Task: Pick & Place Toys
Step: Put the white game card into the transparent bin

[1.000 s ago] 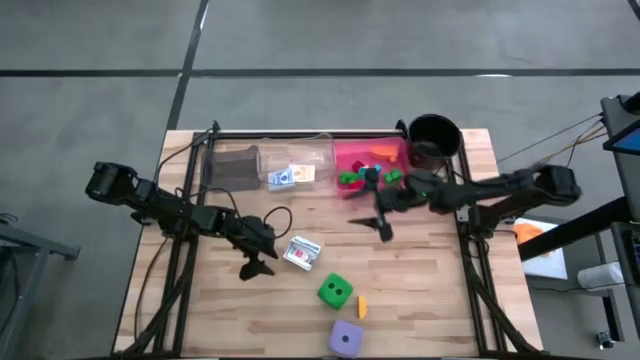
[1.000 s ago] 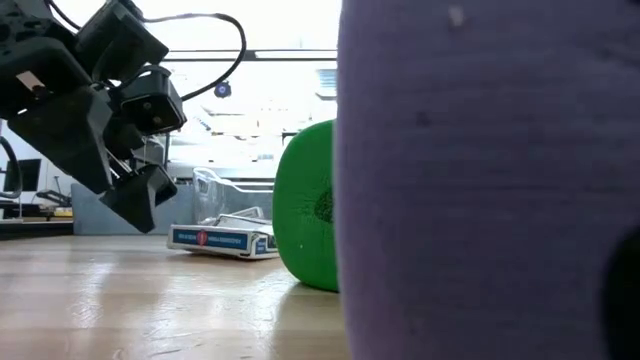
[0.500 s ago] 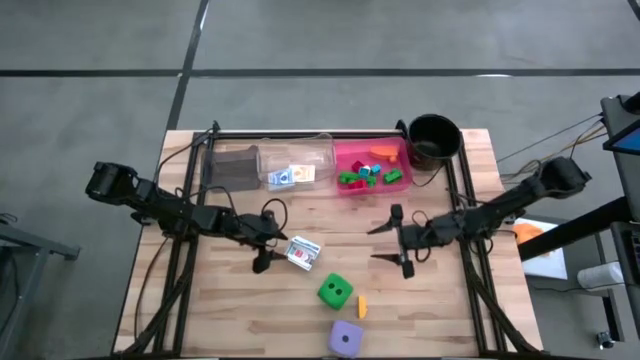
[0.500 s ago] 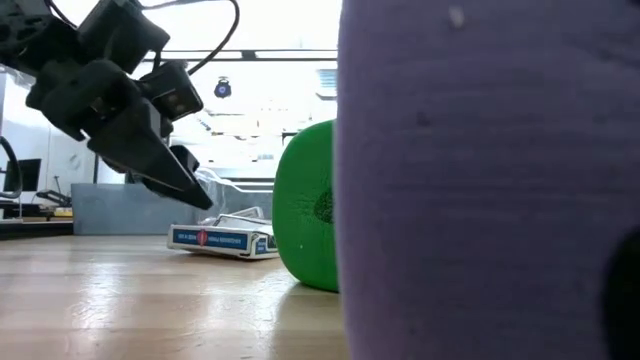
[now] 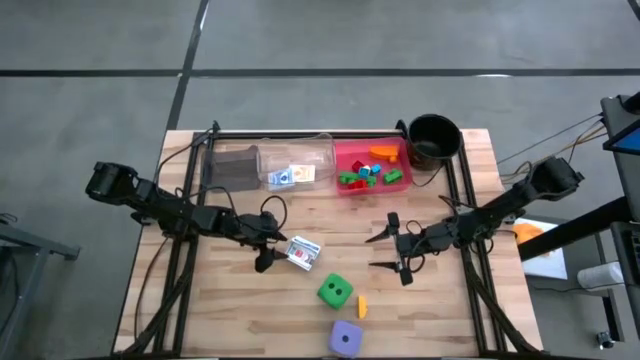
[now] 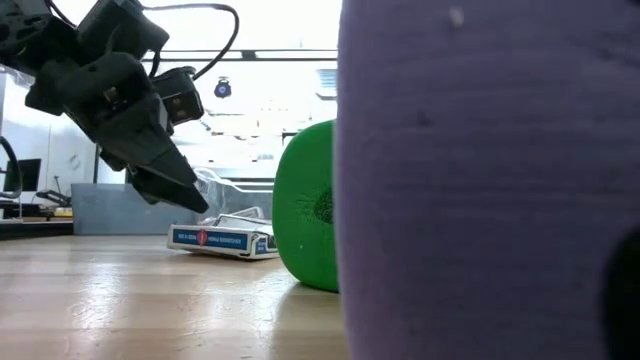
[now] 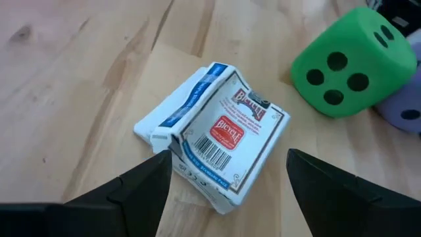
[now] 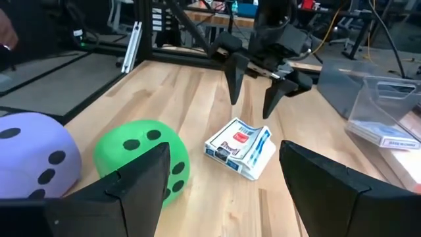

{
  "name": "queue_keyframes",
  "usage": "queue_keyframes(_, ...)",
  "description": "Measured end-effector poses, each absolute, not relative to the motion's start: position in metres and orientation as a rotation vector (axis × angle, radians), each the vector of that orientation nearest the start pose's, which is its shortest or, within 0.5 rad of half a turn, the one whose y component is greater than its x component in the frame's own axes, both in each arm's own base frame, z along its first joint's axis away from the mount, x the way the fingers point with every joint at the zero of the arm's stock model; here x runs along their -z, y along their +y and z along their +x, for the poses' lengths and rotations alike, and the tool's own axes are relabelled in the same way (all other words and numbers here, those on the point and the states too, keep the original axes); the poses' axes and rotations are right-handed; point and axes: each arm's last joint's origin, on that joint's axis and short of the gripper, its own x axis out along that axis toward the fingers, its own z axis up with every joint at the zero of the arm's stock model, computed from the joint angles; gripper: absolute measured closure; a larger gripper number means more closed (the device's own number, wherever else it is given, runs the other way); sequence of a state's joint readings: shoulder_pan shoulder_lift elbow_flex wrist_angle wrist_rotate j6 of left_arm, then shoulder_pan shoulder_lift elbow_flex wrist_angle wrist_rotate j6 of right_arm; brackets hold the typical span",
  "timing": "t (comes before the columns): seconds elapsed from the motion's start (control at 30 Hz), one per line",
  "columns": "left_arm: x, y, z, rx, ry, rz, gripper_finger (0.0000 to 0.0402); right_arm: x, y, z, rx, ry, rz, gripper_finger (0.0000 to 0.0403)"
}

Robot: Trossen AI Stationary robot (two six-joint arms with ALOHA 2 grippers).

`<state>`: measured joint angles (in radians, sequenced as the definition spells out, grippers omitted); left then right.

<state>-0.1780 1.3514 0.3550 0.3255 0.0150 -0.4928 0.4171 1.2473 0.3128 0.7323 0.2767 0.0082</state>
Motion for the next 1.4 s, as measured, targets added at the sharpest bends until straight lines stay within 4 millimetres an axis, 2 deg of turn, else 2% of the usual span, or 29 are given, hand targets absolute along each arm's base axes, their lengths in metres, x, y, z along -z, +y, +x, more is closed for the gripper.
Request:
queue_keyframes(0.33, -0.133, -0.036, 0.224, -0.032, 0.672, -0.440, 0.0102, -0.181, 0.084, 0.210, -0.115, 0.159, -0.088, 0.0117)
queue_keyframes(0.57, -0.155, -0.042, 0.242, 0.105, 0.654, -0.314, 0.0099, -0.182, 0.084, 0.211, -0.113, 0.164, -0.094, 0.0117)
queue_keyframes(0.73, -0.171, -0.048, 0.262, 0.161, 0.736, -0.112, 0.0059, -0.179, 0.084, 0.211, -0.112, 0.188, -0.091, 0.0117)
queue_keyframes(0.83, -0.179, -0.049, 0.278, 0.155, 0.793, -0.039, 0.0019, -0.179, 0.084, 0.210, -0.111, 0.196, -0.087, 0.0117)
queue_keyframes(0.9, -0.181, -0.051, 0.289, 0.143, 0.850, 0.001, 0.0006, -0.178, 0.084, 0.210, -0.111, 0.204, -0.089, 0.0117)
queue_keyframes(1.17, -0.160, -0.063, 0.329, 0.190, 1.167, 0.166, 0.0003, -0.177, 0.083, 0.210, -0.111, 0.213, -0.092, 0.0117)
queue_keyframes(1.4, -0.133, -0.067, 0.346, 0.213, 1.299, 0.239, 0.0003, -0.175, 0.083, 0.210, -0.108, 0.233, -0.074, 0.0117)
